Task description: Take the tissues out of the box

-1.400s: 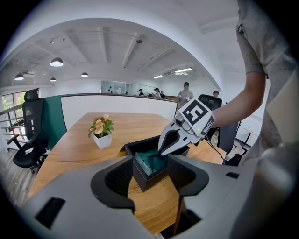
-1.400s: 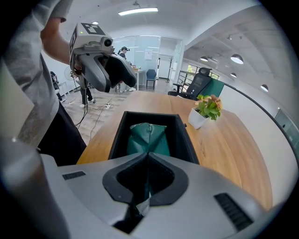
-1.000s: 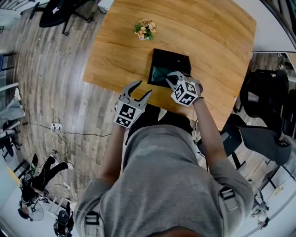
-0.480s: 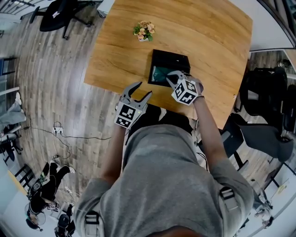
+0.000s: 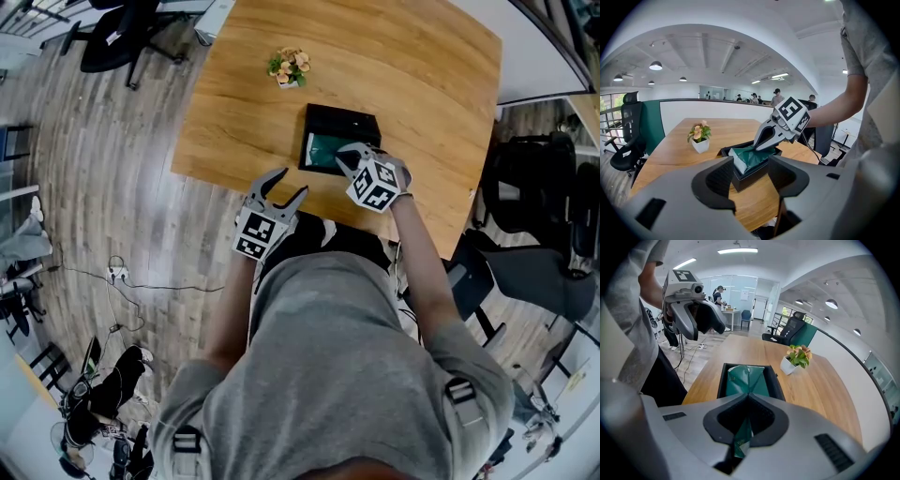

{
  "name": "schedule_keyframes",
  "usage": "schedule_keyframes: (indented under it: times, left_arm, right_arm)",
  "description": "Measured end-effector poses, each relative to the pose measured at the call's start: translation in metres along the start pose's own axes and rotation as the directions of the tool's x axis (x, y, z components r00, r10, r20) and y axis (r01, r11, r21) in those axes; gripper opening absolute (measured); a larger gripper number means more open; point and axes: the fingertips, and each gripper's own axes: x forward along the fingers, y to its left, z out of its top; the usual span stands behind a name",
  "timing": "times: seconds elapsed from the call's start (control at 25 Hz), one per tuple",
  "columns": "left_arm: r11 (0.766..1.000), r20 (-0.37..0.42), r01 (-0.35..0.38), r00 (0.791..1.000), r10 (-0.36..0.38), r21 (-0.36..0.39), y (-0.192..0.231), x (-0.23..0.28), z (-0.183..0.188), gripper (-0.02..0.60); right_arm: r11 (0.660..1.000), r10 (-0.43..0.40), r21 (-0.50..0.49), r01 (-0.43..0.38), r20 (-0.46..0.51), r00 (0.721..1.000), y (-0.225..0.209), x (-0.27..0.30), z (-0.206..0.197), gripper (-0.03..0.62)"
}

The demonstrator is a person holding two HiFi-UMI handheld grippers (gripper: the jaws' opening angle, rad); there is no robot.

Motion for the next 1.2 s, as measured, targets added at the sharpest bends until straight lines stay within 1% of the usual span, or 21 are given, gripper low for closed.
schedule_keyframes:
  times: [0.68,0.96,1.2]
  left_arm:
    - [0.999,0.022,-0.039,0.999,0.039,-0.01,0.002,-0.021,0.002,0.244]
    - [0.999,0.024,-0.04,0.999,0.041,-0.015,0.001,-0.024,0.004,0.244]
    - [0.999,0.03,-0.04,0.999,0.041,-0.014,-0.002,-0.024,0.005,0.244]
  right_arm:
    - [0.999,-0.037,-0.014,0.037,0.02,0.999,-0.008,-0.024,0.025,0.008]
    - [0.998,-0.056,-0.027,0.057,0.039,0.998,-0.005,-0.039,0.038,0.008]
    - [0.996,-0.085,-0.026,0.086,0.044,0.995,-0.01,-0.053,0.039,0.008]
